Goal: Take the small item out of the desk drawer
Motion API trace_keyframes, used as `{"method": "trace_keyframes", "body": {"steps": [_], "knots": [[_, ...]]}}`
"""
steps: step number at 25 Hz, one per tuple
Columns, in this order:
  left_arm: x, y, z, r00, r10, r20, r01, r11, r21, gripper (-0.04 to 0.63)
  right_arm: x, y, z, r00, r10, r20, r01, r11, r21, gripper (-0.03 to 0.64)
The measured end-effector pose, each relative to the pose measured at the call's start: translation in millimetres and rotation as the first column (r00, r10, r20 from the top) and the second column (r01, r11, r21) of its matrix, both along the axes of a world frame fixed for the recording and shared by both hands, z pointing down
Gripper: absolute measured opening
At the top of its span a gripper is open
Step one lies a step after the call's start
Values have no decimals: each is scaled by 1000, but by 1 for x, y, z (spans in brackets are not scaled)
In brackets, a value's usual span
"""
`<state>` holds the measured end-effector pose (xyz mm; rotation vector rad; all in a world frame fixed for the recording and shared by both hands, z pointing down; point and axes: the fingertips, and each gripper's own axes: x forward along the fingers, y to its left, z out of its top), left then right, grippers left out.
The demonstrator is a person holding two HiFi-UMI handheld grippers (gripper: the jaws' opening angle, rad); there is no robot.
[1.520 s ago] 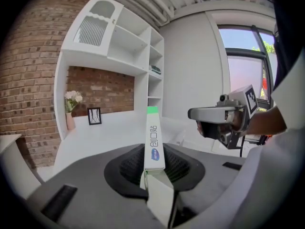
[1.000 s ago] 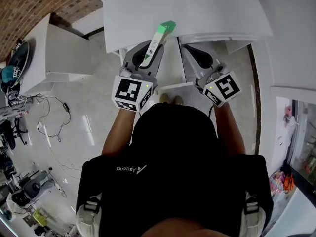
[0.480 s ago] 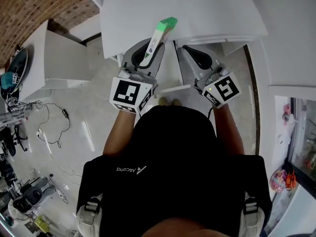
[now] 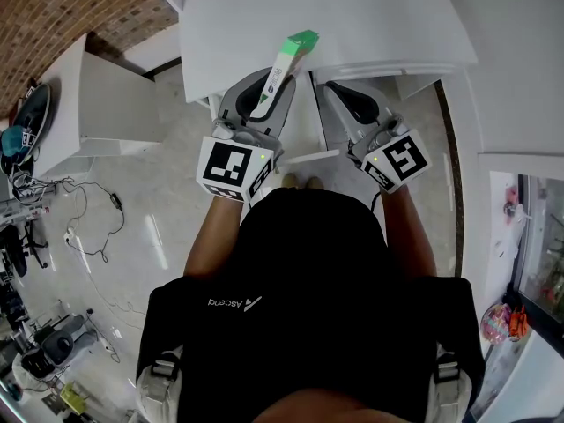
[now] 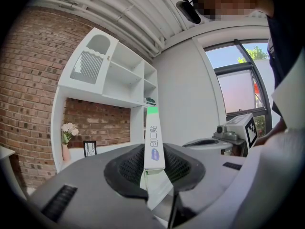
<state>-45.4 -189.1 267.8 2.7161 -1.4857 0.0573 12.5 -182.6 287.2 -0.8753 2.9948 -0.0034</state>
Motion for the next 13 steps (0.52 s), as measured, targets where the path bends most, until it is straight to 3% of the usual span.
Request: {"method": "trace_keyframes", "body": {"steps": [13], "knots": [[-1, 2, -1, 1000, -8, -2, 8, 1000, -11, 89, -2, 1, -2, 1000, -14, -5, 14, 1000, -5, 2]]}}
